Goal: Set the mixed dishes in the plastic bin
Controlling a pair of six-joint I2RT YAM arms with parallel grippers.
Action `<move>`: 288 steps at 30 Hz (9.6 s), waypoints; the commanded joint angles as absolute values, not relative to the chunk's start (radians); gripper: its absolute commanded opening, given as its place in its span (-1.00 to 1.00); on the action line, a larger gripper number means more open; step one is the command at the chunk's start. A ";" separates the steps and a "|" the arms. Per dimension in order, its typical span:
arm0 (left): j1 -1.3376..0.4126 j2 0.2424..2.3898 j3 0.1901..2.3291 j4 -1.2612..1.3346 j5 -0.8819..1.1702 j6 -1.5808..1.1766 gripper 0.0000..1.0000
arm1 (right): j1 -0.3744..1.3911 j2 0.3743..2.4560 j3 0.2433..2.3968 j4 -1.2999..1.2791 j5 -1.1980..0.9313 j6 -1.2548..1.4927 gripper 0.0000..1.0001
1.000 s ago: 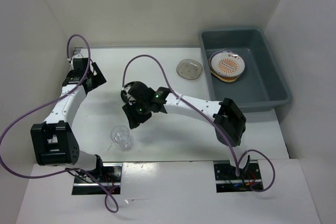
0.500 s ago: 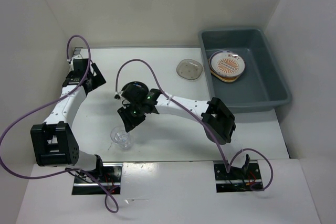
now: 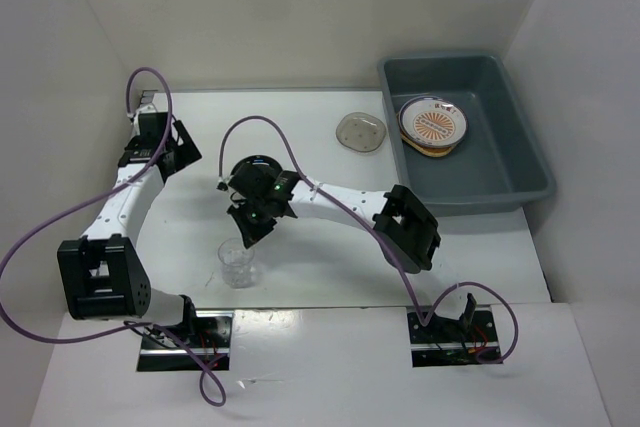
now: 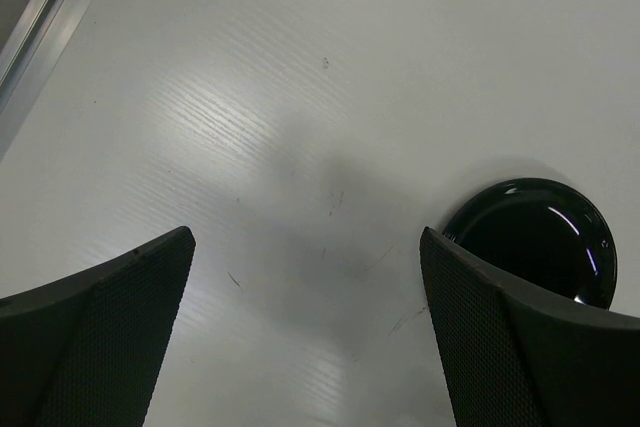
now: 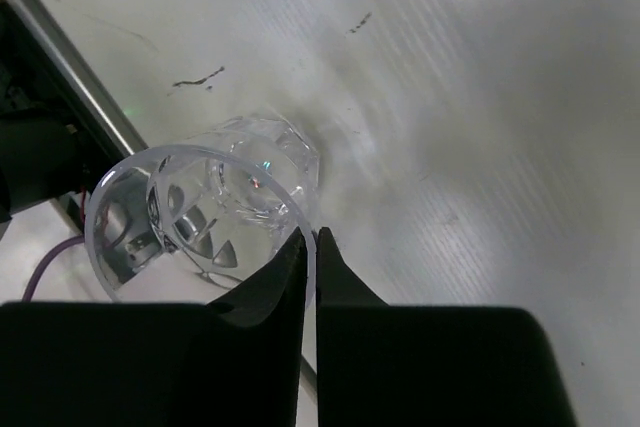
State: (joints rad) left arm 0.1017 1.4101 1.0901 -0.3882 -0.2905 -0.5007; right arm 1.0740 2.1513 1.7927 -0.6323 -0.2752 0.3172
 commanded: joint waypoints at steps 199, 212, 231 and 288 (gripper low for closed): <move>0.106 1.489 1.049 -0.295 -0.023 -0.502 1.00 | 0.106 2.328 2.289 -0.657 0.402 0.097 -0.81; 0.106 1.509 1.049 -0.295 -0.023 -0.502 1.00 | 0.106 2.156 2.373 -0.732 0.303 0.187 0.49; 0.106 1.460 1.040 -0.285 -0.031 -0.502 1.00 | 0.569 1.874 1.759 -0.474 -0.118 0.373 0.52; 0.106 1.451 1.031 -0.276 -0.031 -0.502 1.00 | 0.638 2.552 2.183 -0.483 -0.388 0.552 -0.36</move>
State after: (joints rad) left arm 0.1017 1.4738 1.0378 -0.3054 -0.0223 -0.5022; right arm 0.6289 2.5256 2.1231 -0.4637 -0.3603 0.5491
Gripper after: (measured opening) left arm 1.001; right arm 0.329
